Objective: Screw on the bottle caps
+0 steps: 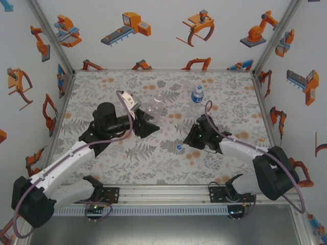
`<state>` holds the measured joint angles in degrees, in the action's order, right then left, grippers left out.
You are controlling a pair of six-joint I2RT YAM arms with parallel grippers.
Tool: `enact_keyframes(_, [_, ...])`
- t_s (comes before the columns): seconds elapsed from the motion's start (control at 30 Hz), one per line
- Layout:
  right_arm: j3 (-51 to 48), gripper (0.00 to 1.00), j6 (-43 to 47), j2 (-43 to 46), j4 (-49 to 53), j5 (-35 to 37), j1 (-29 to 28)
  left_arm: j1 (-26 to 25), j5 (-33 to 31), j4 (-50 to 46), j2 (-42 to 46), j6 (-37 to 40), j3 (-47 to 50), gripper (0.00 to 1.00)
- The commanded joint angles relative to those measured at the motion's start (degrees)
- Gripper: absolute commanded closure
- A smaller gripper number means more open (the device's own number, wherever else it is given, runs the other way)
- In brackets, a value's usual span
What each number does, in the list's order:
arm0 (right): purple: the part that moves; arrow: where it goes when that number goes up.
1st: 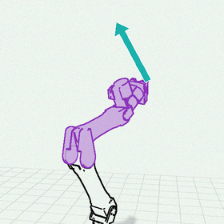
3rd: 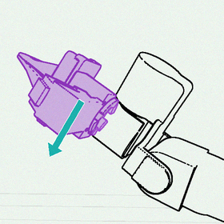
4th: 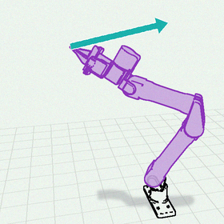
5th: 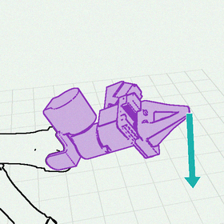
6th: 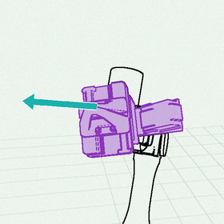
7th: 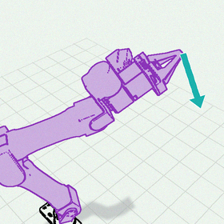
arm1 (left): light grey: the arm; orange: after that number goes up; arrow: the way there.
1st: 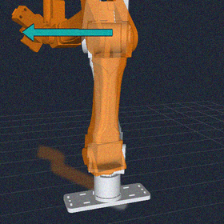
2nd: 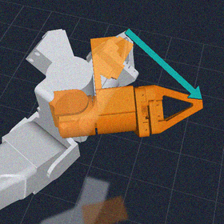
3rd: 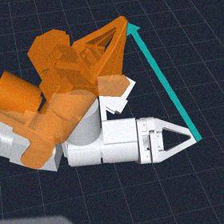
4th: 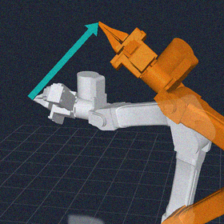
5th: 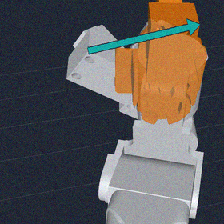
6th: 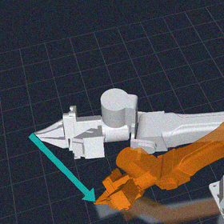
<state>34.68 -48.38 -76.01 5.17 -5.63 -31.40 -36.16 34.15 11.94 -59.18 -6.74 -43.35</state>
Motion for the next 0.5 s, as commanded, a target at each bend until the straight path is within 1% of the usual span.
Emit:
enact_keyframes(0.0, [6.6, 0.57, 11.8, 0.5, 10.6, 4.5, -2.8, 0.3, 0.9, 0.1, -0.1, 0.8, -2.1, 1.0])
enact_keyframes(0.1, [11.1, 0.53, 21.8, -1.3, 13.9, 3.7, -5.7, 0.3, 0.9, -0.2, 0.2, 1.0, -2.1, 1.0])
enact_keyframes(0.27, [14.1, 0.5, 40.2, -3.6, 15.4, 1.0, -10.9, 0.3, 0.4, -2.0, 1.1, 1.6, -2.2, 1.0])
enact_keyframes(0.33, [15.5, 0.49, 43.3, -5.2, 16.6, -0.4, -11.8, 0.4, -0.2, -2.5, 1.9, 1.8, -1.9, 1.0])
enact_keyframes(0.47, [18.3, 0.49, 44.9, -9.6, 18.6, -2.1, -12.0, 0.3, -1.7, -3.0, 4.0, 1.9, -1.1, 1.0])
